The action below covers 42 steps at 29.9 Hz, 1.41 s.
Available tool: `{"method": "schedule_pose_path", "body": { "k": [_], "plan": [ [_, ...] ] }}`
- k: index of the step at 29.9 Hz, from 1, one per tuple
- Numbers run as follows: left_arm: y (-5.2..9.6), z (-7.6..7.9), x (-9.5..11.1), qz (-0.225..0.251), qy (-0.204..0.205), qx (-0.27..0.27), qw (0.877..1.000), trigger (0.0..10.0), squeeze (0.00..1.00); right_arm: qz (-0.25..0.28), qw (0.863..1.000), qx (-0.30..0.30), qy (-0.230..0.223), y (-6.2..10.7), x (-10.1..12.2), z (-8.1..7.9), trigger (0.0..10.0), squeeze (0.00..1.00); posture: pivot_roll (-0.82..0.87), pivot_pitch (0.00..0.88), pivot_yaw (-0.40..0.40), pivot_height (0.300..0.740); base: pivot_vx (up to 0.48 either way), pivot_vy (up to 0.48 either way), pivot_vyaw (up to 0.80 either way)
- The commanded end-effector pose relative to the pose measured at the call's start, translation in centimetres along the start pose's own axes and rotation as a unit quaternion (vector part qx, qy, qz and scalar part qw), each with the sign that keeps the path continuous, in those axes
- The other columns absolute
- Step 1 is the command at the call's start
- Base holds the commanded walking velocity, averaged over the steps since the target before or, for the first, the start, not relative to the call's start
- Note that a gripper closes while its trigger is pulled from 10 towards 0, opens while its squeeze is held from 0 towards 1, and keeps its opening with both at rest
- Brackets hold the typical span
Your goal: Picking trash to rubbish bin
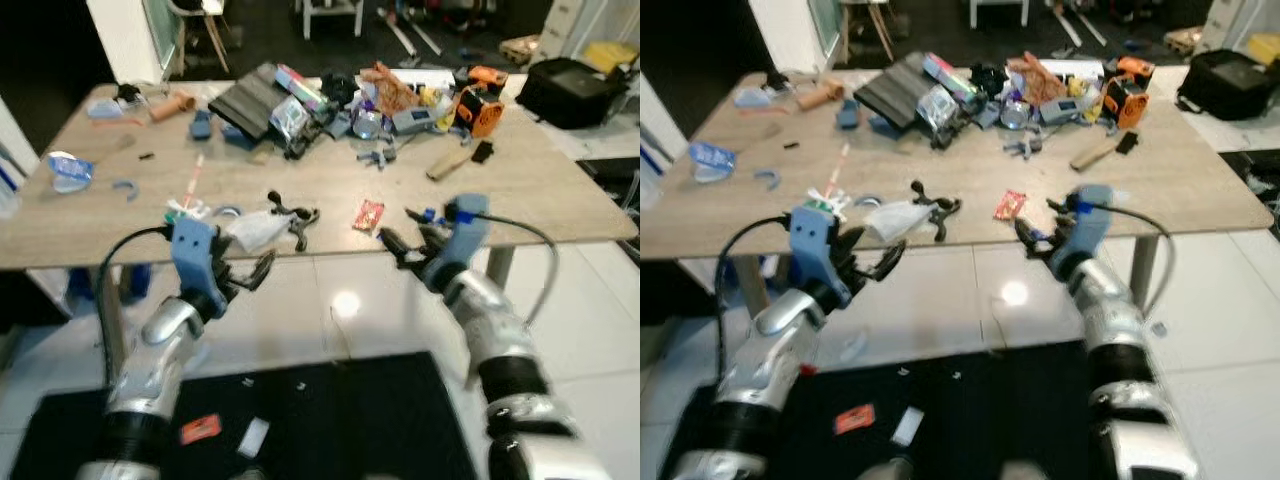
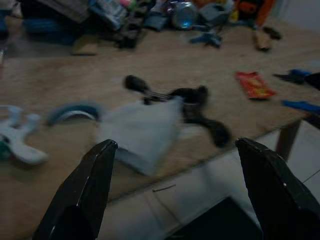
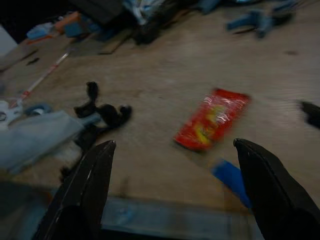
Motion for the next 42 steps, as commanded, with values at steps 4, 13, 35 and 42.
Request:
{"method": "schedule_pose_path", "body": {
  "k": [4,13,35,42],
  "plan": [
    [-0.1,0.5,-0.2,-0.012,-0.03,-0.013,0.999,10.0,0.0,0.006,1.0,-0.026,-0.009,0.4,0.2,1.3,10.0,0.0,-0.12,0.0,0.025,0.74,0.48,0.0,0.0],
    [-0.2,0.3,-0.4,-0.018,-0.047,0.003,0.999,10.0,0.0,0.027,0.997,-0.053,-0.043,0.7,0.7,2.2,10.0,0.0,-0.13,0.0,0.026,0.74,0.213,0.0,0.0],
    [1.8,6.0,-1.6,-0.09,-0.125,-0.12,0.981,10.0,1.0,0.027,0.996,-0.062,-0.052,0.7,0.6,2.4,10.0,0.0,-0.14,0.0,0.034,0.74,0.0,0.0,0.0],
    [0.0,7.4,-2.2,-0.081,-0.15,-0.03,0.985,10.0,0.0,0.028,0.996,-0.063,-0.051,0.8,0.6,2.4,10.0,0.0,-0.15,0.0,0.036,0.74,0.0,0.0,0.0]
  ]
}}
Point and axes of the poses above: a point about 5 cm out from each wrist's last joint towards the gripper, its own y axis pointing back from the gripper into the wrist, its own x axis along the axis of the wrist's last joint, z = x × y, the point moved 3 cm from there along -y, pointing out of the wrist towards the gripper, and after that the axes turned 9 degrees about y, right-handed, at the moved point
